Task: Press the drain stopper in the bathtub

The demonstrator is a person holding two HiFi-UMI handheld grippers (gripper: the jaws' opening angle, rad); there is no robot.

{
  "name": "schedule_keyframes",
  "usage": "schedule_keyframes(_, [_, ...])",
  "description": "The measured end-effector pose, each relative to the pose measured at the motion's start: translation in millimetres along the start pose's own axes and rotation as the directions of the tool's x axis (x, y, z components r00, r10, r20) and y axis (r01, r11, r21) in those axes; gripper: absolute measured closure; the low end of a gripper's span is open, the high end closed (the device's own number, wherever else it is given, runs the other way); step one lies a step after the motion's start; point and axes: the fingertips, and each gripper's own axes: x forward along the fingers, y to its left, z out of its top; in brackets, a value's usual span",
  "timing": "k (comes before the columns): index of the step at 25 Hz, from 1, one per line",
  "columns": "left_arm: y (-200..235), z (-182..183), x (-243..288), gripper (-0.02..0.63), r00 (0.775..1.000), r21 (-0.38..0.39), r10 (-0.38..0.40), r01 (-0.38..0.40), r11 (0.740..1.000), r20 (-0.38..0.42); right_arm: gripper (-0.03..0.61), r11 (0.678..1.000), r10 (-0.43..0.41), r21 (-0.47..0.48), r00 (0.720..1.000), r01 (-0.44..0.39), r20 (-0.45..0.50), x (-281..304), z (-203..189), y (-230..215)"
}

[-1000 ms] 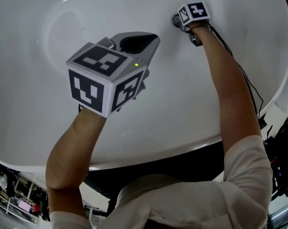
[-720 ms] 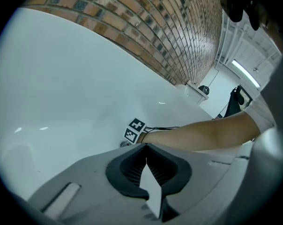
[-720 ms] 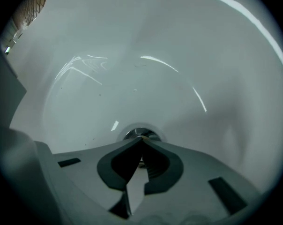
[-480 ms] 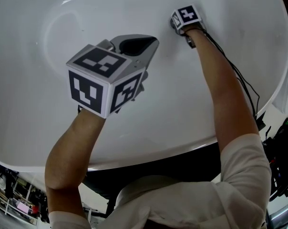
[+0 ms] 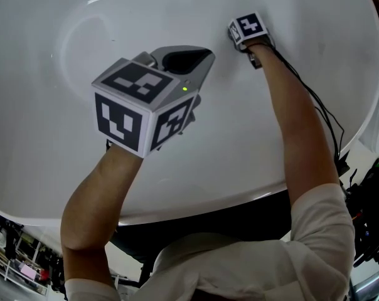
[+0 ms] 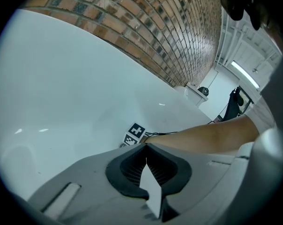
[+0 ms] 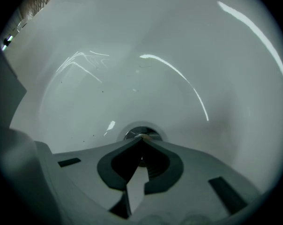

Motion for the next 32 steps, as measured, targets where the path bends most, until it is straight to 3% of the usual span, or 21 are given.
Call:
schedule_keyframes(8, [0, -2, -3, 0.607, 1.0, 0.006, -0.006, 0.006, 1.0, -0.014, 0.561, 0.999, 0.039, 0.033, 0.999, -0.04, 0.027, -2, 9, 1])
schedule_keyframes(13, [-1, 0, -4, 0.607, 1.0, 0.014, -0.009, 0.009, 1.0, -0.013, 0.56, 1.0, -0.002, 0.001, 0.999, 0.002, 0.034, -2, 10, 3])
schedule_keyframes(20, [-3, 11, -8, 0.607, 1.0, 0.03, -0.002, 0.001, 1.0, 0.013, 0.56, 0.999, 0.032, 0.013, 0.998, -0.032, 0.046, -13, 10, 2])
schedule_keyframes(32, [3, 10, -2, 0.607, 1.0, 0.063, 0.014, -0.015, 0.998, 0.028, 0.561, 1.0, -0.01, -0.006, 0.997, 0.011, 0.081, -33, 22, 0])
